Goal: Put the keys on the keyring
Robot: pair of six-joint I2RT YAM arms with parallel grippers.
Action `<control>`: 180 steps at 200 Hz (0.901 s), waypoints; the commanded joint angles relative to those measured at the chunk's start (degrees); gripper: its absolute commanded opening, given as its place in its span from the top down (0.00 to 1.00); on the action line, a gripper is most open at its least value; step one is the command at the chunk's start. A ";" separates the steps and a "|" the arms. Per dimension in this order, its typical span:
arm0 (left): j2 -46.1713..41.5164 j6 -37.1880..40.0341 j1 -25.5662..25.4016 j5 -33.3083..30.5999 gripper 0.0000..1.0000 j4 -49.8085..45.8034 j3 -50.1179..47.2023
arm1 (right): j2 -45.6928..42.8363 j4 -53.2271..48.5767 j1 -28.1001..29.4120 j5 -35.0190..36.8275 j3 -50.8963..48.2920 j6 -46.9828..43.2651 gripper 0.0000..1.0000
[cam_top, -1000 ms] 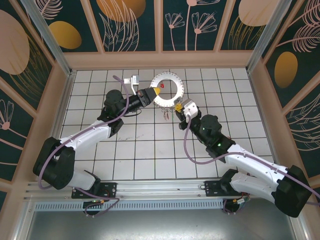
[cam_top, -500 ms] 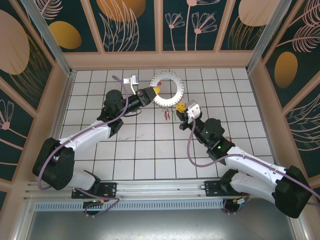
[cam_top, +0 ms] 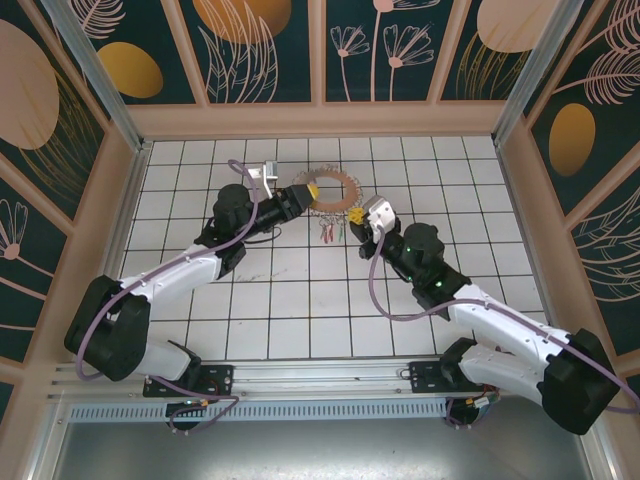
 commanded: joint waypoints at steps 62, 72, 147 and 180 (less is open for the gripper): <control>-4.21 2.12 -0.07 -6.07 0.51 -4.95 -10.79 | 8.24 -16.13 -4.83 -13.28 8.23 1.58 1.00; -4.90 2.21 -0.11 -6.45 0.48 -5.05 -12.23 | 9.63 -18.26 -5.15 -14.65 9.07 0.59 1.00; -13.29 7.22 -0.10 -11.62 0.43 -10.60 -20.02 | 17.79 -33.19 -5.83 -15.68 17.43 -9.38 1.00; -16.90 10.82 -0.10 -14.12 0.43 -10.56 -20.56 | 19.05 -37.82 -5.54 -16.81 19.07 -12.24 1.00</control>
